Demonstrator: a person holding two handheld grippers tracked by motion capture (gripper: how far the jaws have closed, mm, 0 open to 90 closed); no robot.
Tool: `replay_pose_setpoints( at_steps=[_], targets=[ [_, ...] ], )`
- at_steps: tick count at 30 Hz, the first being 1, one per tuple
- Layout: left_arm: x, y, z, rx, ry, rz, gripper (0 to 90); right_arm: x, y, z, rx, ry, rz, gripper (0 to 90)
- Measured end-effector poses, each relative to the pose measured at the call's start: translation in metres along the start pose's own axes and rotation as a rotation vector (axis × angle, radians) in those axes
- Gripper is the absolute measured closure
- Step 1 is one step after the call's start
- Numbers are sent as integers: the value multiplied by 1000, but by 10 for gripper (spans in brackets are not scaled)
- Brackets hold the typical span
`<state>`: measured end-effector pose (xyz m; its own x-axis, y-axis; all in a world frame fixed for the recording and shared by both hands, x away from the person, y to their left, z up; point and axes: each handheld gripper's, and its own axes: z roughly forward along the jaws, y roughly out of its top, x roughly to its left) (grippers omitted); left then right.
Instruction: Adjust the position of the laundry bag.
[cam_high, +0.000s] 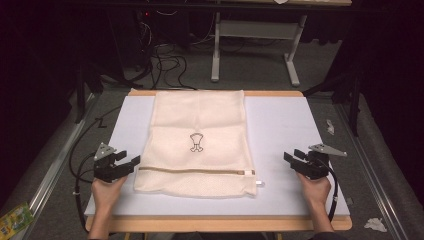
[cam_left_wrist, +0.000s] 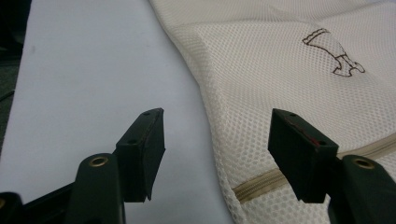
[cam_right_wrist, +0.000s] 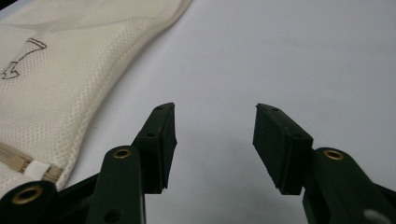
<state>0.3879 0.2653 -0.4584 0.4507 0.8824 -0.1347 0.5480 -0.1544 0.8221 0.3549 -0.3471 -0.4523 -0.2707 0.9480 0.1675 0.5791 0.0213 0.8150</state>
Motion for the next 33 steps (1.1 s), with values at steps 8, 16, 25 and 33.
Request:
replay_pose_setpoints(
  at_steps=[8, 16, 25, 33],
  targets=[
    [-5, 5, 5, 36, -17, 7, 365, 12, 7, 8, 47, 58, -15, 520],
    [-9, 7, 10, 61, -18, 0, 366, 24, 12, 16, 72, 86, -36, 557],
    [-12, 12, 15, 93, -19, 1, 366, 43, 19, 31, 123, 128, -60, 563],
    [-16, 14, 22, 127, -16, -7, 366, 58, 22, 41, 152, 152, -78, 558]
  ],
)
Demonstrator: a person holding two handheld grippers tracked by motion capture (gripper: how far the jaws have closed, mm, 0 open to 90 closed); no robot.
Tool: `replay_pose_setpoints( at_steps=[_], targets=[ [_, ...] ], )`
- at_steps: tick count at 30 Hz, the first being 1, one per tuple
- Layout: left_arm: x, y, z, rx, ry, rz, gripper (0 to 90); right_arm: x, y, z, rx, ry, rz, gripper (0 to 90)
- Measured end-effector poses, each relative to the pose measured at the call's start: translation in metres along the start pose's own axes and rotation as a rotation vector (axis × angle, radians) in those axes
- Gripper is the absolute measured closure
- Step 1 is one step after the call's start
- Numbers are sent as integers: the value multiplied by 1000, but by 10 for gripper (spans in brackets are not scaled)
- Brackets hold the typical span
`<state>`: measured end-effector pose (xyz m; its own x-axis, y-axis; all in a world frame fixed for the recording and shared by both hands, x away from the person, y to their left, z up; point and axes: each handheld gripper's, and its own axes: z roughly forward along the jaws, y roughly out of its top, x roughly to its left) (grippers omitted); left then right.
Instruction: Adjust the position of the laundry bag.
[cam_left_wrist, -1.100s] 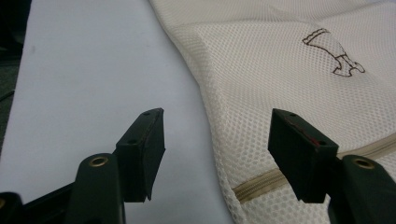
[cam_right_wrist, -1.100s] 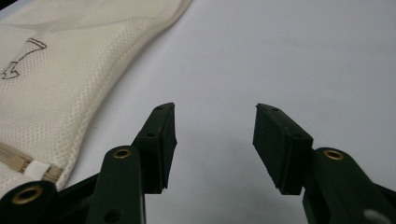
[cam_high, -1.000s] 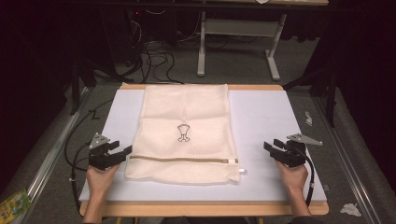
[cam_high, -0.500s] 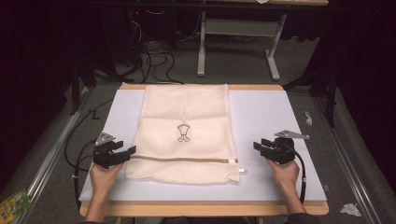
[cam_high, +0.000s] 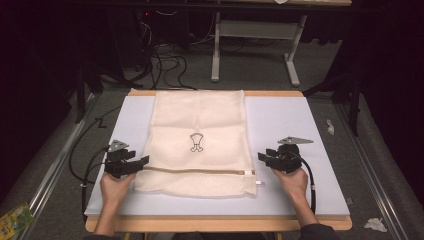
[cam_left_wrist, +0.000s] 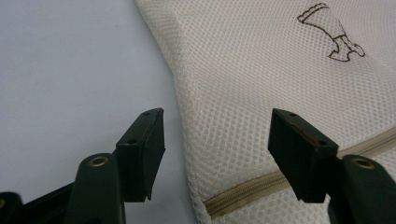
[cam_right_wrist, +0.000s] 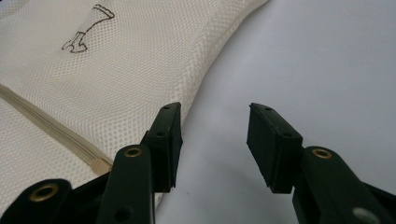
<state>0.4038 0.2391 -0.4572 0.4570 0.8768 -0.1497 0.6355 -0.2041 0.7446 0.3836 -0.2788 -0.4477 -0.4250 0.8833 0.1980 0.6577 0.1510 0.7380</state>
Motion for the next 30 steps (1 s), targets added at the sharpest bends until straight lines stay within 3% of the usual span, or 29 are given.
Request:
replay_pose_setpoints(
  at_steps=[7, 17, 20, 24, 30],
  targets=[
    [-1, 8, 5, 39, 13, -28, 368, 11, 7, 11, 32, 18, -9, 543],
    [-5, 12, 16, 90, 32, -23, 368, 25, 14, 32, 96, 44, -5, 529],
    [-4, 13, 19, 96, 43, -32, 374, 28, 17, 37, 118, 39, -1, 518],
    [-2, 15, 20, 70, 50, -62, 387, 31, 22, 43, 137, 37, 8, 527],
    [-4, 16, 28, 97, 42, -67, 405, 33, 26, 49, 139, 7, 9, 542]
  ],
)
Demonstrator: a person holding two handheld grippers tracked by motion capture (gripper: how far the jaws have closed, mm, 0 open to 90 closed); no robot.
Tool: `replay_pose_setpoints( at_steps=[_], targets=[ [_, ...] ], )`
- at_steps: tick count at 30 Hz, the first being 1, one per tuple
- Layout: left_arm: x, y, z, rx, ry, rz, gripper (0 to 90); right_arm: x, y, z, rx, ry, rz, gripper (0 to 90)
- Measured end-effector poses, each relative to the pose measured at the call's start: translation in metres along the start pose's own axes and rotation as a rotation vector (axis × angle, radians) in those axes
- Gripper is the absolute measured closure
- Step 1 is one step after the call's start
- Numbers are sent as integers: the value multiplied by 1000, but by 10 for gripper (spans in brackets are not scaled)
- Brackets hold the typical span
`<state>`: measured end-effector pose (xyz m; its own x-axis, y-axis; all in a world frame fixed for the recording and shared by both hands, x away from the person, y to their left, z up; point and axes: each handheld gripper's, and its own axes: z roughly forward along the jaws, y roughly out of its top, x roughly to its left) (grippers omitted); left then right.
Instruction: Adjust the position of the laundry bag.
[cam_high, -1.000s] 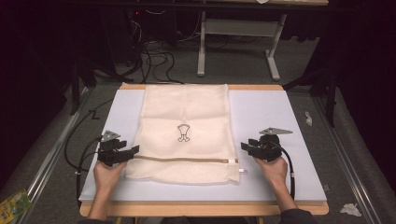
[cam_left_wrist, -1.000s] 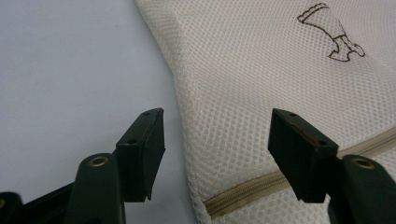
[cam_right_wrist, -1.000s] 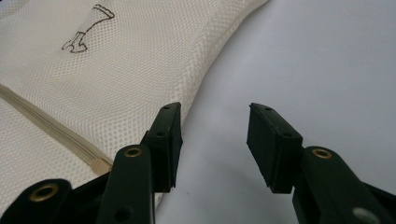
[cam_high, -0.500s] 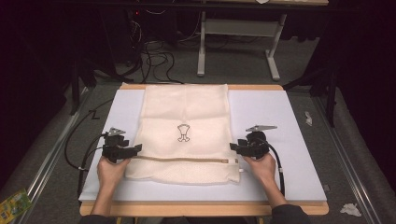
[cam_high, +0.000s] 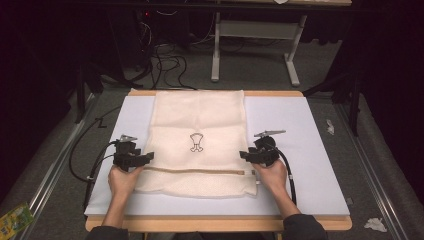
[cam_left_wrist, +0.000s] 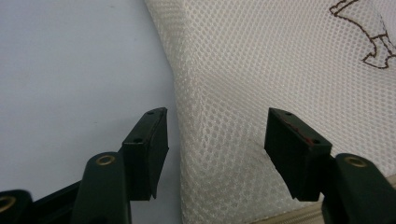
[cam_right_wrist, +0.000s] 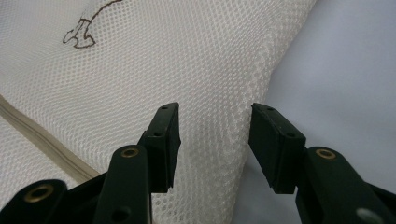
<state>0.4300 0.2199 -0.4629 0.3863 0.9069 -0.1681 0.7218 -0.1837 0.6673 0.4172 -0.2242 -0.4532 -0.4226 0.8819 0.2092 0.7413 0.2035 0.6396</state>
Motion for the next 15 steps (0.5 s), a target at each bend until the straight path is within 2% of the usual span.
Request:
replay_pose_setpoints(
  at_steps=[8, 12, 15],
  targets=[
    [-3, 2, 5, 7, -2, 2, 474, -6, 0, 10, 39, -9, 27, 564],
    [-2, 2, 7, 18, 1, 2, 545, -6, 0, 11, 49, 0, 13, 628],
    [-1, 2, 7, 21, 4, 5, 624, -6, 0, 12, 55, 0, 9, 713]
  ],
)
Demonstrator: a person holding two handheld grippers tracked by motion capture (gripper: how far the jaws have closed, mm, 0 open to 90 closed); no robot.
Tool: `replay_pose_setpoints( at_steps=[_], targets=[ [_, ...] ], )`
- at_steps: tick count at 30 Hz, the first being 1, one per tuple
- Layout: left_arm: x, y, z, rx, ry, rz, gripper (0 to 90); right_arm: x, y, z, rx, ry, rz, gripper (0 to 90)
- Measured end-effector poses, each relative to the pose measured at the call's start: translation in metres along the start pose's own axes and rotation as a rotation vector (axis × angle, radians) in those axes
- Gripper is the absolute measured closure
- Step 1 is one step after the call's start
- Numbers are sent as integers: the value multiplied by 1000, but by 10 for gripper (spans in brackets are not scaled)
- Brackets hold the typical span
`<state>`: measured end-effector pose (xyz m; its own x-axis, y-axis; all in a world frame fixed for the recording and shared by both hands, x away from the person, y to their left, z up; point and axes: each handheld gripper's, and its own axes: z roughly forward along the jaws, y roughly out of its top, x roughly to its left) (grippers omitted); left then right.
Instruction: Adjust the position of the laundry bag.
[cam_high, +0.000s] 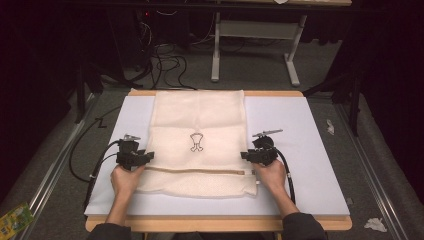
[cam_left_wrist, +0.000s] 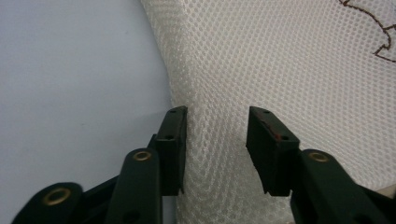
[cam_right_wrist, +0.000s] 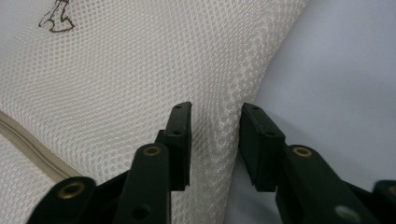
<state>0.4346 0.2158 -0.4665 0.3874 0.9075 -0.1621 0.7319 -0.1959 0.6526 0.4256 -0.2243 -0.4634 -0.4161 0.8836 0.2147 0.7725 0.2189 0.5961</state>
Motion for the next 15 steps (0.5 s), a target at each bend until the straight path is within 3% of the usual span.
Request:
replay_pose_setpoints(
  at_steps=[1, 2, 5, 15],
  targets=[
    [0, 0, 0, -1, -1, 4, 701, 0, 0, 0, 2, 9, -12, 786],
    [0, 0, -1, -7, -4, 18, 701, 0, 0, 0, 2, 9, -12, 786],
    [0, -1, -2, -15, -11, 32, 814, 2, 1, -1, 3, 11, -48, 844],
    [-1, 1, -6, -53, -23, 36, 864, 1, 2, -8, -24, 28, -68, 870]
  ],
)
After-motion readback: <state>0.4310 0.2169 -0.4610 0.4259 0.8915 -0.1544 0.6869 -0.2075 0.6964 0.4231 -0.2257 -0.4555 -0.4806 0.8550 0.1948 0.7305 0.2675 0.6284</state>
